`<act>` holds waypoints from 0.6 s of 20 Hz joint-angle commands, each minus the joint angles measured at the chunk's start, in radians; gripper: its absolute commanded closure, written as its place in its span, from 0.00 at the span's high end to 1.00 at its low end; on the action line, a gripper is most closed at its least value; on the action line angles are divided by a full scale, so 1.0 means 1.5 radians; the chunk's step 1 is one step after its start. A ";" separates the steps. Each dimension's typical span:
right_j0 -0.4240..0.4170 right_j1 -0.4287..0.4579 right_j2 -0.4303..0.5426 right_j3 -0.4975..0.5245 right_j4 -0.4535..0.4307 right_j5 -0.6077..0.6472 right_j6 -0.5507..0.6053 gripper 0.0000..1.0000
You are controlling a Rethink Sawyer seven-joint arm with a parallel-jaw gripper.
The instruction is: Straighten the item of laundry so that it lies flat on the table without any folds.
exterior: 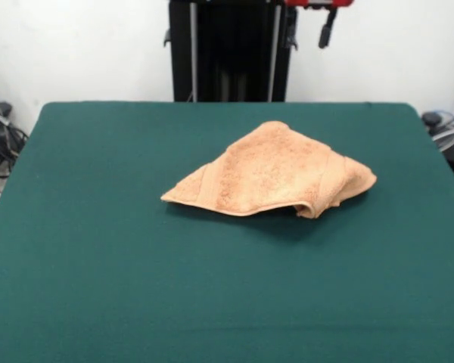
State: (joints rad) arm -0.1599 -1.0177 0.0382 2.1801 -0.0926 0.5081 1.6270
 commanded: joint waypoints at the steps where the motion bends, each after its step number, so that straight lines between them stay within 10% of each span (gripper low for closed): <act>1: 0.006 0.033 -0.024 0.070 0.016 -0.093 0.169 1.00; 12: 0.018 0.052 -0.007 0.040 -0.020 -0.116 0.113 1.00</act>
State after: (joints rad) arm -0.1538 -0.9908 0.0361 2.2191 -0.0920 0.4135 1.6270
